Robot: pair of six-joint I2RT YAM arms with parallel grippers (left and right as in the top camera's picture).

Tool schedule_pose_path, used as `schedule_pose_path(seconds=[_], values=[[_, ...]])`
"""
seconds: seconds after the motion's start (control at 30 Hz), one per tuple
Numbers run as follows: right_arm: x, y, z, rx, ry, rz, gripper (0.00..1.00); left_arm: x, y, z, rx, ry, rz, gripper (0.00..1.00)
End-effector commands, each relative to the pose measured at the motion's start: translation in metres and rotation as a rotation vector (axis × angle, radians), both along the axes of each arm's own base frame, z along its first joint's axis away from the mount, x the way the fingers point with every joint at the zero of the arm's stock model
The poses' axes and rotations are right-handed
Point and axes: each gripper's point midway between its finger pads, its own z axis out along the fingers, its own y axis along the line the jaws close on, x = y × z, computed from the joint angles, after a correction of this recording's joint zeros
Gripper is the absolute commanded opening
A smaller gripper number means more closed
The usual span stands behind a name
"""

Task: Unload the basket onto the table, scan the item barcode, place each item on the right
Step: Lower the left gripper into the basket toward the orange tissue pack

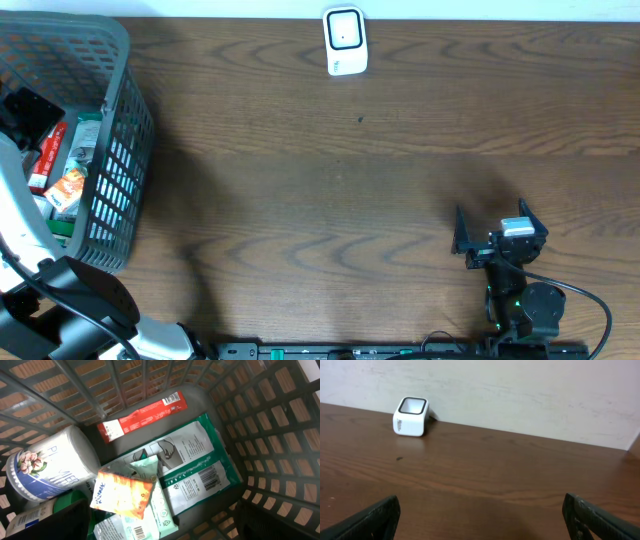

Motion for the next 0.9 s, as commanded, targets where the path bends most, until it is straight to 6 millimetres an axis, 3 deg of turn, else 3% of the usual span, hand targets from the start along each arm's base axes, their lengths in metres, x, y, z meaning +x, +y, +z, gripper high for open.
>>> schedule_pose_path(seconds=[0.0, 0.2, 0.57, 0.87], values=[[0.0, 0.001, -0.002, 0.015, 0.008, 0.005, 0.99, -0.002, -0.001, -0.007, -0.012, 0.016, -0.012, 0.92], [0.0, 0.001, -0.002, 0.015, 0.008, 0.005, 0.99, -0.01, 0.0, -0.014, -0.006, 0.058, 0.005, 0.91], [0.0, 0.001, -0.002, 0.015, 0.008, 0.005, 0.99, -0.037, -0.009, -0.062, -0.061, 0.188, 0.046, 0.92], [0.0, 0.001, -0.002, 0.015, 0.008, 0.005, 0.99, -0.043, -0.001, -0.087, -0.027, 0.197, 0.115, 0.92]])
